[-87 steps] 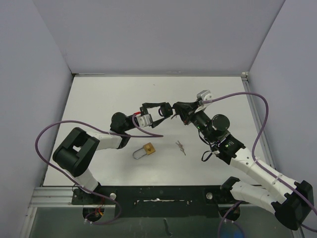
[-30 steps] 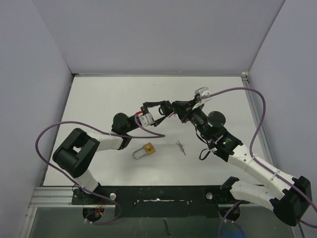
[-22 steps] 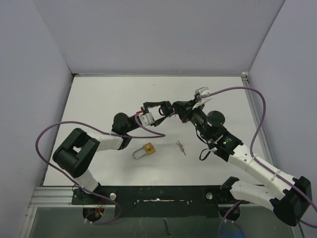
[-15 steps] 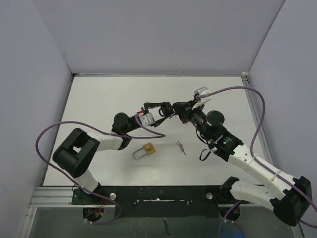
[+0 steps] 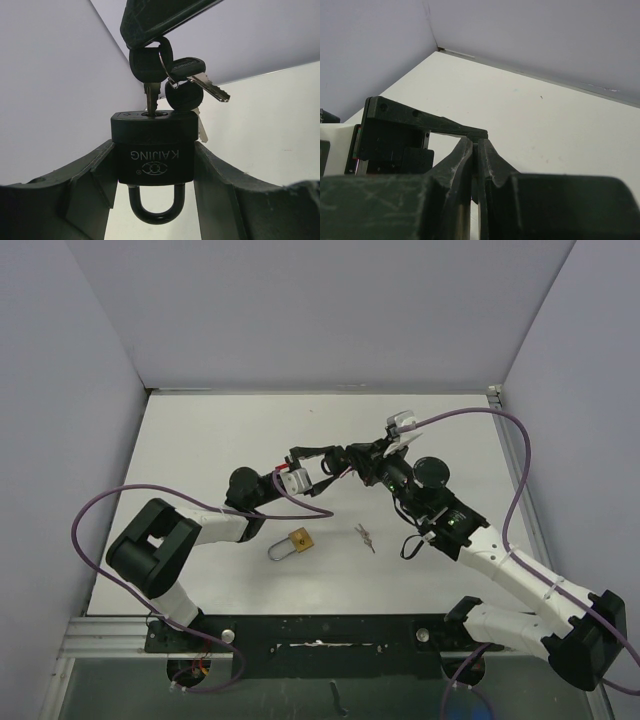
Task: Unlock with the key
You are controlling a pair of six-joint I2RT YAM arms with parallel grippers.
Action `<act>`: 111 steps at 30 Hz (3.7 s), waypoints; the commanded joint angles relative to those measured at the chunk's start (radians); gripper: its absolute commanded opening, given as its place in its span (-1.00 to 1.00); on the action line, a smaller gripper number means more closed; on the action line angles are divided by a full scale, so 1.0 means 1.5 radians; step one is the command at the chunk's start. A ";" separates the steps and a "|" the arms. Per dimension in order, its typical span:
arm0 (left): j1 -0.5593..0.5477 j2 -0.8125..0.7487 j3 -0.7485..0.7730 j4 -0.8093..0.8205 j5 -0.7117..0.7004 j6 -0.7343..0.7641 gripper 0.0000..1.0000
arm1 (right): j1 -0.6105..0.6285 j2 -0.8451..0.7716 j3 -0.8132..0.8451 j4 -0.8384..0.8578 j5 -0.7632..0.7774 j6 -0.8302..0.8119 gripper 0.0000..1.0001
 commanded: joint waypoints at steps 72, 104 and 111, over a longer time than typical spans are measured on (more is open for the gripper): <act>0.022 -0.077 0.142 0.116 -0.005 -0.102 -1.00 | -0.051 0.016 0.018 -0.075 -0.152 0.020 -1.00; 0.021 -0.059 0.162 0.121 -0.081 -0.051 -1.00 | -0.073 0.096 0.049 -0.125 -0.217 0.093 -1.00; 0.025 -0.058 0.187 0.121 -0.097 -0.071 -1.00 | -0.073 0.099 0.038 -0.136 -0.217 0.097 -1.00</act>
